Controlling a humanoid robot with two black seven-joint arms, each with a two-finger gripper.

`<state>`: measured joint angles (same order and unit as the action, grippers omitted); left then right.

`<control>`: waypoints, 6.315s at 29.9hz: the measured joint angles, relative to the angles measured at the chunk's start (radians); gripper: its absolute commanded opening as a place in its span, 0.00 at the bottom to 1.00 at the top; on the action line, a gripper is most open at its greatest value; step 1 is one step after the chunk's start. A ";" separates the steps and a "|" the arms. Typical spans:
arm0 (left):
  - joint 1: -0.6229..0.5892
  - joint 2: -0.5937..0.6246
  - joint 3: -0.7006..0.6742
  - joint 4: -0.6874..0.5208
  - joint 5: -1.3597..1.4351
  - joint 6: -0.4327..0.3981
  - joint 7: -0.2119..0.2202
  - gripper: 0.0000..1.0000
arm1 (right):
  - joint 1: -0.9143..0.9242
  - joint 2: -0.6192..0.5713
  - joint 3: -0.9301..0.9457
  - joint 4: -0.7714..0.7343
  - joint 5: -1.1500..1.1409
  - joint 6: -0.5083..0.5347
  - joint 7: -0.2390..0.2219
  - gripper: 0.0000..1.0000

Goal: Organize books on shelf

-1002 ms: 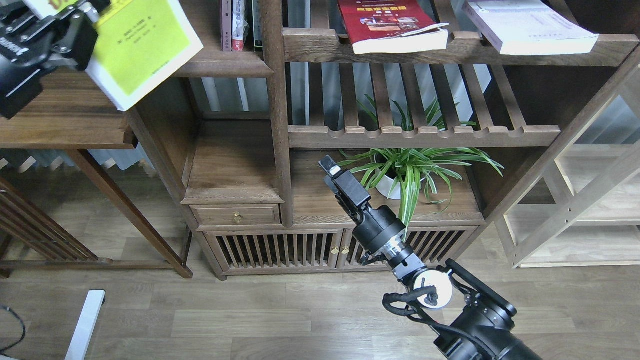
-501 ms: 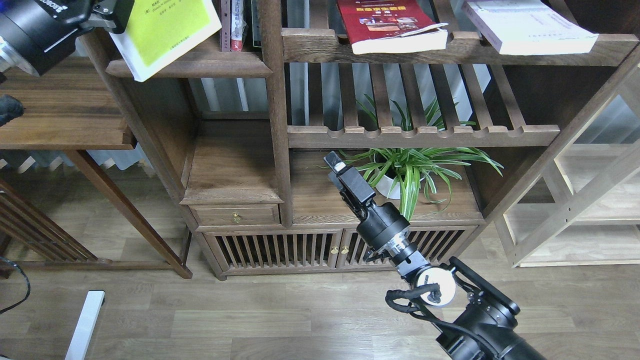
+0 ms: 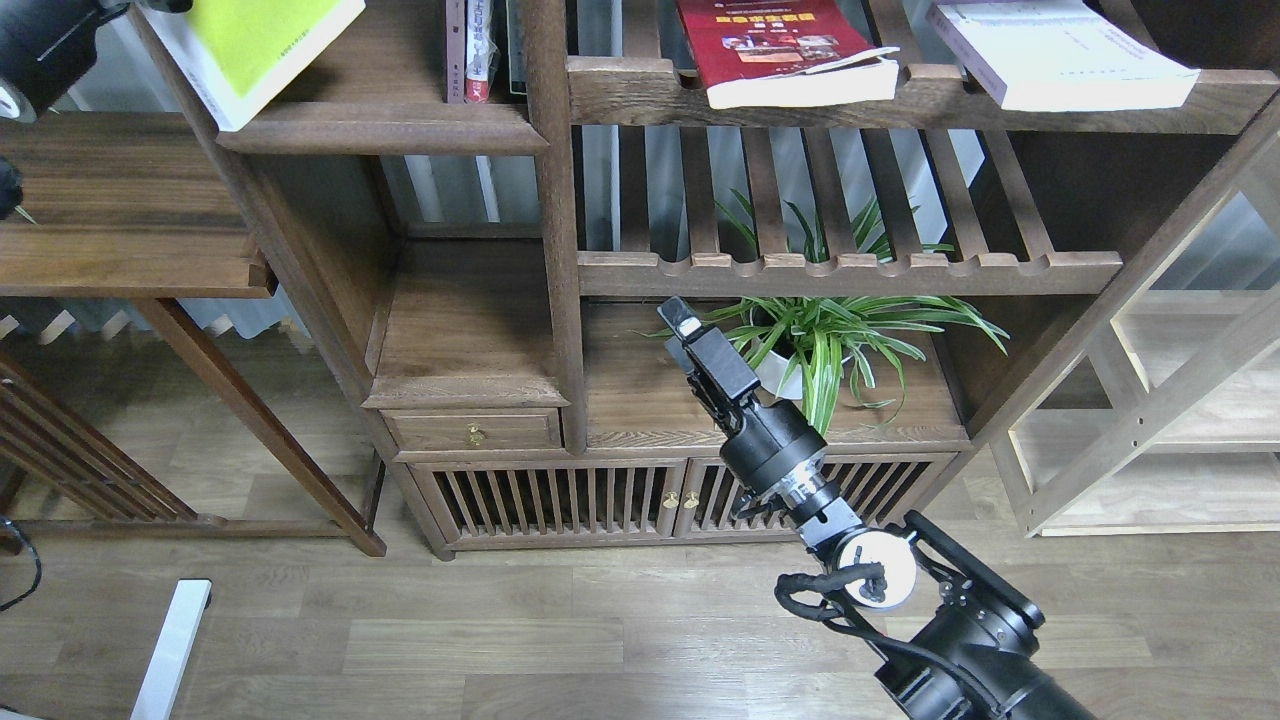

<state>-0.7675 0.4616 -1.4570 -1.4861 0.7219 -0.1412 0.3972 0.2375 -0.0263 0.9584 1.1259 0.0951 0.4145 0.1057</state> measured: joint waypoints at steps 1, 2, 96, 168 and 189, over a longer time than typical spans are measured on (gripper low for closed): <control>-0.004 -0.004 0.003 0.001 0.006 0.016 -0.003 0.00 | 0.000 0.000 0.001 0.000 0.000 0.001 0.000 0.94; -0.009 -0.008 0.007 0.003 0.011 0.030 -0.007 0.00 | 0.000 -0.001 0.002 0.000 0.000 0.002 0.000 0.94; -0.589 -0.300 0.583 0.857 -0.157 0.316 -0.418 0.16 | -0.007 -0.061 0.218 0.003 0.046 0.062 0.002 0.95; -0.633 -0.398 0.650 0.885 -0.237 0.239 -0.546 0.10 | -0.015 -0.114 0.230 0.002 0.046 0.074 0.002 0.96; -0.635 -0.389 0.715 0.895 -0.261 0.285 -0.538 0.77 | -0.014 -0.114 0.235 0.002 0.046 0.074 0.002 0.96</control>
<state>-1.4020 0.0721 -0.7422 -0.5908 0.4607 0.1440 -0.1411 0.2232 -0.1407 1.1935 1.1276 0.1411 0.4887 0.1074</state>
